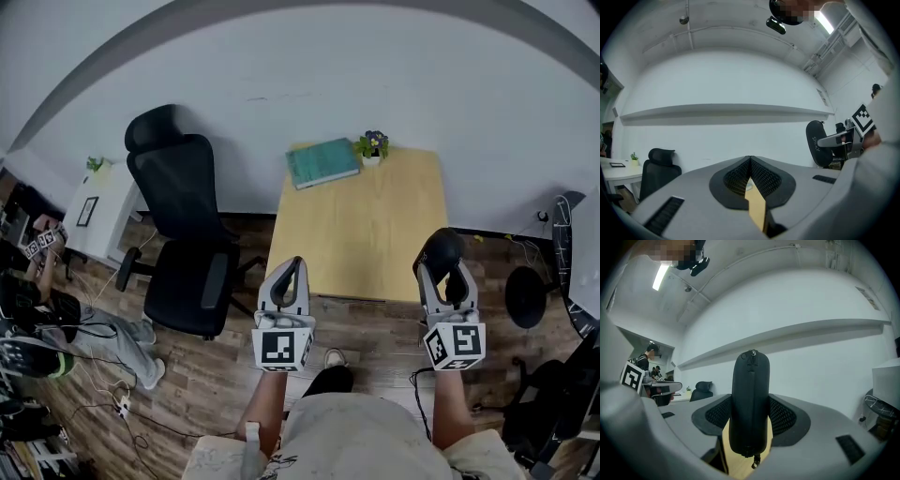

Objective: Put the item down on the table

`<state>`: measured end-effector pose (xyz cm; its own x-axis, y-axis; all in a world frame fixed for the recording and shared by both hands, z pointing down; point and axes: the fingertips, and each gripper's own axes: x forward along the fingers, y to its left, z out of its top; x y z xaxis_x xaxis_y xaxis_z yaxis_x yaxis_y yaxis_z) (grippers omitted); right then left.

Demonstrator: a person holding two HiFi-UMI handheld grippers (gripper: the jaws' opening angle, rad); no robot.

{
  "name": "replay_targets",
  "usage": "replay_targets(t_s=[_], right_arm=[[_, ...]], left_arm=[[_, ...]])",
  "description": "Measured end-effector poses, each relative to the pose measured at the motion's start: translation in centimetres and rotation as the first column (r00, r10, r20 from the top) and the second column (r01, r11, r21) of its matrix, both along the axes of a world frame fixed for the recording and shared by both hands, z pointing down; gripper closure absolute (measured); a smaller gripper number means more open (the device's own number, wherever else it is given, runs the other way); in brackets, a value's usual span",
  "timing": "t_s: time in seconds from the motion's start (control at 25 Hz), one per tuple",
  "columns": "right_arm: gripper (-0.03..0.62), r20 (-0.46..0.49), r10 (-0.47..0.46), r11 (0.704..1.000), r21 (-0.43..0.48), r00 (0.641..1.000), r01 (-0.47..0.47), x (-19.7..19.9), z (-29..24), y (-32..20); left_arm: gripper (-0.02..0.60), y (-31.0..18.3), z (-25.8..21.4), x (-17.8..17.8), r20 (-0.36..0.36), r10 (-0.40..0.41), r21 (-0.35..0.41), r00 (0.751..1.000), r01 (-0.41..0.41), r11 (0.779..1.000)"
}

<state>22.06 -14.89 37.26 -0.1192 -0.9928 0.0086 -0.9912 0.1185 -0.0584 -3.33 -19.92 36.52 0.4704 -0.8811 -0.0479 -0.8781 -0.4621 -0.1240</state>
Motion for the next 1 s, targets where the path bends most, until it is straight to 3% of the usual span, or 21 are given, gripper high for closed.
replay_targets(t_s=[0.36, 0.56, 1.0], right_arm=[[0.341, -0.04, -0.046, 0.999, -0.009, 0.998, 0.046, -5.5, -0.2, -5.3], [0.341, -0.063, -0.079, 0.997, -0.013, 0.995, 0.078, -8.4, 0.0, -7.4], [0.341, -0.076, -0.128, 0.991, -0.04, 0.989, 0.126, -10.5, 2.1, -9.8]], left_arm=[[0.574, -4.3, 0.3, -5.5, -0.046, -0.039, 0.002, 0.998, 0.039, 0.999], [0.574, -5.8, 1.0, -7.8, -0.038, -0.054, -0.001, 0.998, 0.054, 0.999], [0.574, -6.6, 2.8, -9.4, -0.051, -0.092, -0.017, 0.994, 0.092, 0.996]])
